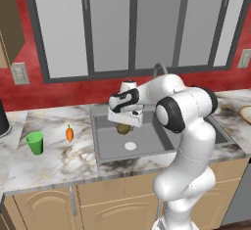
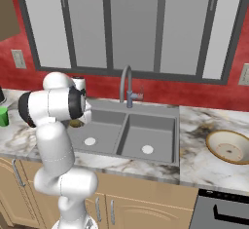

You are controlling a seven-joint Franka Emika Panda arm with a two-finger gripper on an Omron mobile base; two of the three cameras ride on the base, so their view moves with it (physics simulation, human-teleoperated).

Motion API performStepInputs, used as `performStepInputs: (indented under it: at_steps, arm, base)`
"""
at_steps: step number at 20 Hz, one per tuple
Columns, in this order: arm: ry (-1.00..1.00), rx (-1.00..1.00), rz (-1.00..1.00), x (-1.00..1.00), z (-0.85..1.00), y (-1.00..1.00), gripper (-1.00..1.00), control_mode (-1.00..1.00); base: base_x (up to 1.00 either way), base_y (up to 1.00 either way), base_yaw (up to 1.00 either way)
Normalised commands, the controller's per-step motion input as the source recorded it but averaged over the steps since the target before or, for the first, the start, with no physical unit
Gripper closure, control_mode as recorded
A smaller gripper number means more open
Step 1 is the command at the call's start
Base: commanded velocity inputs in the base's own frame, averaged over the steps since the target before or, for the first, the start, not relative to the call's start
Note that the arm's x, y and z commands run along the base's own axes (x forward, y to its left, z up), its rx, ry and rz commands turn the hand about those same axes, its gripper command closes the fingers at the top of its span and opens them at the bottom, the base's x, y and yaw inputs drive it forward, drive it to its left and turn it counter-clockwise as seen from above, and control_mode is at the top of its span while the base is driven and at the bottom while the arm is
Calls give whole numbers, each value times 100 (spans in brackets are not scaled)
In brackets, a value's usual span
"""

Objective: Remove the potato and carrot from the sink. Then move the bowl and cup from the counter to the sink for washing.

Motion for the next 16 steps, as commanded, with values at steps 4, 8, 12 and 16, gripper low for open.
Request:
performStepInputs:
  at_steps: [4,8,12,16]
  arm:
    - [14,-1,22,-24,32,27,100,-100]
    - [14,0,23,-23,34,39,100,-100]
    - [11,0,21,-21,32,43,100,-100]
    - [6,0,17,-19,23,46,100,-100]
  base:
    - [0,0,0]
    - [0,0,0]
    - [0,0,0]
    - [0,0,0]
